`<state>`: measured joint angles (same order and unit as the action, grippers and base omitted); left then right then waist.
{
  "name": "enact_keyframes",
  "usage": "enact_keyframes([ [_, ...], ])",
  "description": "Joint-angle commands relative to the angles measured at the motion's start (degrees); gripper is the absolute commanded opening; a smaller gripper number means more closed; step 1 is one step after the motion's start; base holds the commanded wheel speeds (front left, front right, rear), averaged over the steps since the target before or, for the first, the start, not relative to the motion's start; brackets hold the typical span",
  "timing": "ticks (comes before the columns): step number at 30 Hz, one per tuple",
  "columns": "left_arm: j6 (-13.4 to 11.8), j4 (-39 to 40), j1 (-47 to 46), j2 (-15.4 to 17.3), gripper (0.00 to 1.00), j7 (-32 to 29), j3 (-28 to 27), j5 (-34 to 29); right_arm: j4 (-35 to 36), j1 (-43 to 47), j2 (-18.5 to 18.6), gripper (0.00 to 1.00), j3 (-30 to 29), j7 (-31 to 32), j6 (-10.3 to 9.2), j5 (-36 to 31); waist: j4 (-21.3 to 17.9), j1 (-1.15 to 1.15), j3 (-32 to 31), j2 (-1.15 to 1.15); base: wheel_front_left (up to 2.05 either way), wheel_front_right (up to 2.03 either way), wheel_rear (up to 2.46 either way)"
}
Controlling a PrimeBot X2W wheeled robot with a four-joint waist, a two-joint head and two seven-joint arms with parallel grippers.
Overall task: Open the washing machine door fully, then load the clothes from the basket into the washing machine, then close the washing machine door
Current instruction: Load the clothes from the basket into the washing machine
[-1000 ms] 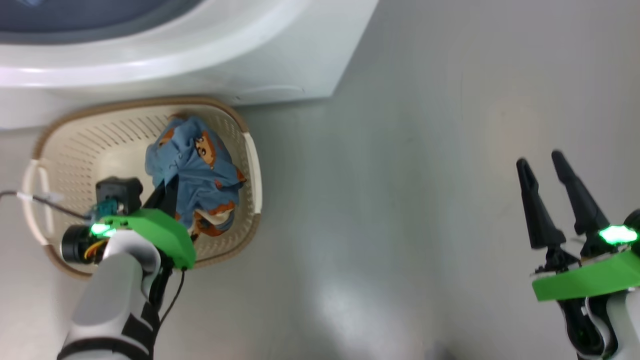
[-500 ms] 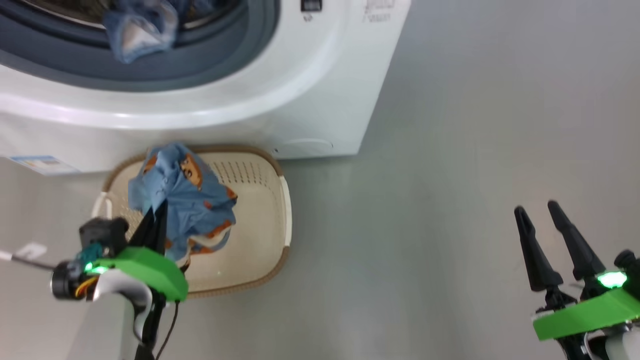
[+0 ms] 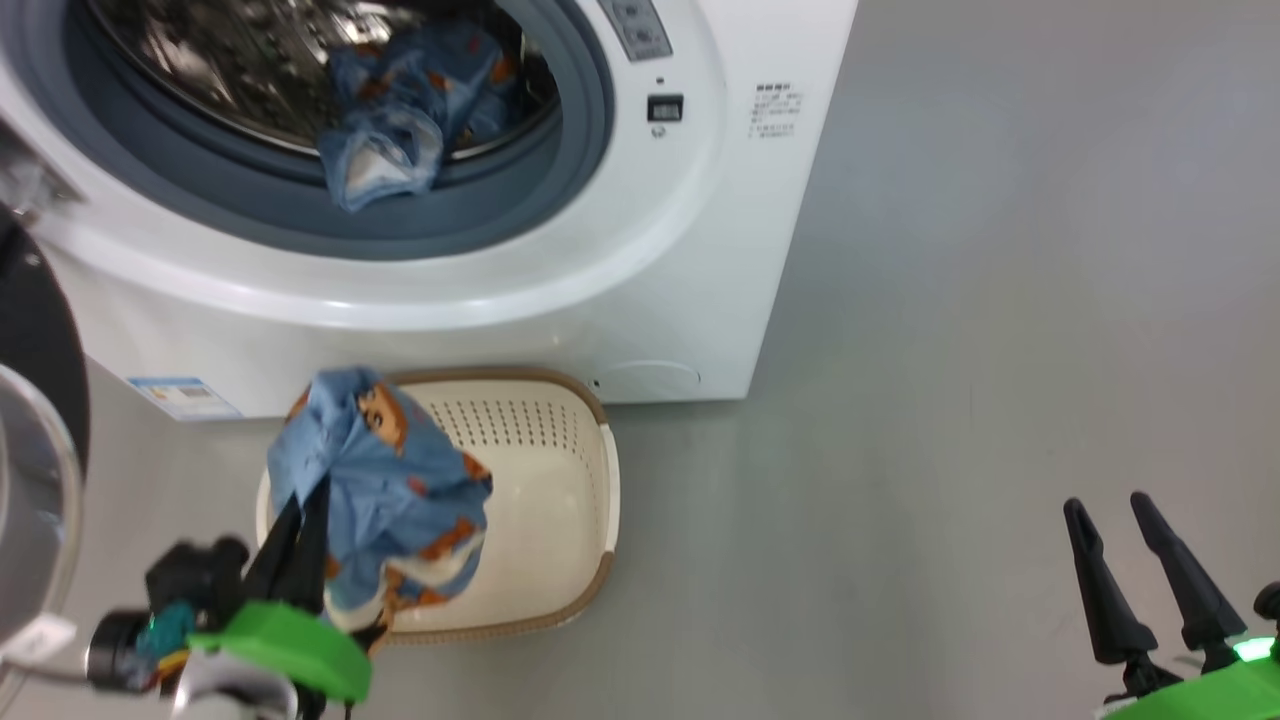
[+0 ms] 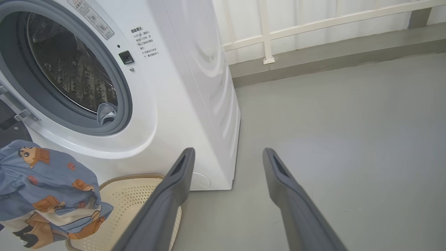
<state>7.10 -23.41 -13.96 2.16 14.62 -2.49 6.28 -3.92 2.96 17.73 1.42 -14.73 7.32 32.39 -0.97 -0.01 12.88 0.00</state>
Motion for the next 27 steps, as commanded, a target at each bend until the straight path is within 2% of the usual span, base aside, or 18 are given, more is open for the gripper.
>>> enact_keyframes([
  [1,0.17,2.92,1.64,0.94,0.0,0.38,-2.12,-0.4,0.94,1.17,1.14,1.0,0.99,-0.27,0.17,-0.48,0.54,0.01,-2.33,0.0,0.0,0.0,0.0],
  [7,-0.62,9.86,9.53,0.79,0.0,0.38,-2.87,-0.42,0.58,3.65,1.28,1.0,0.36,-0.27,0.17,-0.77,0.55,0.01,-5.21,0.0,0.0,0.0,0.0],
  [15,-3.91,16.44,15.48,0.73,0.0,0.38,-0.92,2.88,0.96,5.69,0.86,1.0,-0.22,-0.27,0.17,-1.02,0.93,0.01,-6.06,0.0,0.0,0.0,0.0],
  [20,-4.6,17.58,15.62,0.73,0.0,0.38,0.1,4.75,1.1,5.68,0.61,1.0,0.12,-0.27,0.17,-1.11,0.88,0.01,-5.69,0.0,0.0,0.0,0.0],
  [27,-3.56,16.63,11.85,0.73,0.0,0.38,0.74,4.02,1.5,4.81,0.26,1.0,0.32,-0.27,0.17,-1.02,0.45,0.01,-3.92,0.0,0.0,0.0,0.0],
])
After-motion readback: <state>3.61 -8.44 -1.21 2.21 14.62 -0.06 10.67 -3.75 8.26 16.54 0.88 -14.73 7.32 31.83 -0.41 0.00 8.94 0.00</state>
